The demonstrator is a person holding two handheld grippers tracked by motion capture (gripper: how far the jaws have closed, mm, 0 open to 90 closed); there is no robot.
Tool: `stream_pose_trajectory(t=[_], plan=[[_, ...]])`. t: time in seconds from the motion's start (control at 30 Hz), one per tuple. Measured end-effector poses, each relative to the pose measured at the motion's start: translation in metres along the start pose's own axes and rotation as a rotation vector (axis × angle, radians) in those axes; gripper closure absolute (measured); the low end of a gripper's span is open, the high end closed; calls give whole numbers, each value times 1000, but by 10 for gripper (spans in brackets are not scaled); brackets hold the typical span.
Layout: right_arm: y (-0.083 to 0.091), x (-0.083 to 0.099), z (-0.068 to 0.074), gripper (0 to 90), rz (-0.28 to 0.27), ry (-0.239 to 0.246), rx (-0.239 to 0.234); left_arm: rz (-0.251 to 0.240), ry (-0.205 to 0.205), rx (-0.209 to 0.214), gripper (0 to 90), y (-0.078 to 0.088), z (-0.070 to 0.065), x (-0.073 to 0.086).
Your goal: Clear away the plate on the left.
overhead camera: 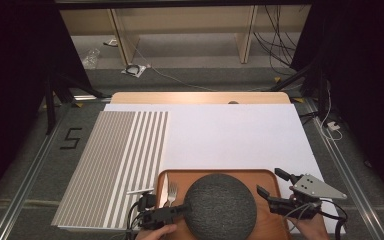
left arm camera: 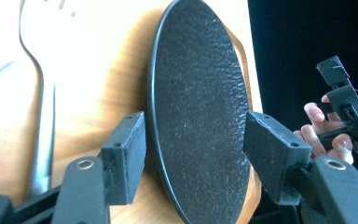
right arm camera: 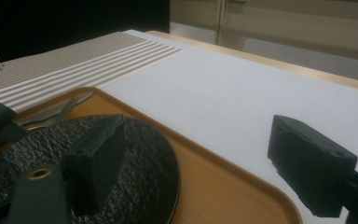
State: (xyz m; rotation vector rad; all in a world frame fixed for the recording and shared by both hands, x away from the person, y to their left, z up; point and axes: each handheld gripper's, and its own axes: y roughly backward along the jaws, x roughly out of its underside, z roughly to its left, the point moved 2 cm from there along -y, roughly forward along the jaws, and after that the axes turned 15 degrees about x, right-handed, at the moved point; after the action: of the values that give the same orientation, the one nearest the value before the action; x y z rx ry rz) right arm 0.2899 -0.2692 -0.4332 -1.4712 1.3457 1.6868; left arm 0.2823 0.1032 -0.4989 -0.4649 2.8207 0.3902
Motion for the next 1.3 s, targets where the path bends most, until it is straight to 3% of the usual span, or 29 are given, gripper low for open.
stream_pose_trajectory(t=[0.17,0.4,0.6,0.7,0.8,0.9,1.13,1.3], plan=[[0,0,0,206,-1,3,-3,-7,-61,-4,378,4,-4,-5],[-1,0,1,205,0,2,-12,-23,-217,-44,366,9,-15,-12],[0,0,0,205,0,-12,-16,-40,-302,-52,356,13,-21,-17],[-1,0,-1,205,5,-16,-22,-48,-304,-12,345,14,-25,-20],[-1,0,0,204,2,-15,-24,-52,-358,-14,336,17,-29,-24],[-1,0,0,203,2,-19,-27,-55,-375,2,331,18,-31,-27],[-1,1,0,202,3,-22,-29,-46,-505,3,314,20,-39,-34],[0,1,-1,202,6,-23,-27,-46,-558,23,304,22,-44,-38]])
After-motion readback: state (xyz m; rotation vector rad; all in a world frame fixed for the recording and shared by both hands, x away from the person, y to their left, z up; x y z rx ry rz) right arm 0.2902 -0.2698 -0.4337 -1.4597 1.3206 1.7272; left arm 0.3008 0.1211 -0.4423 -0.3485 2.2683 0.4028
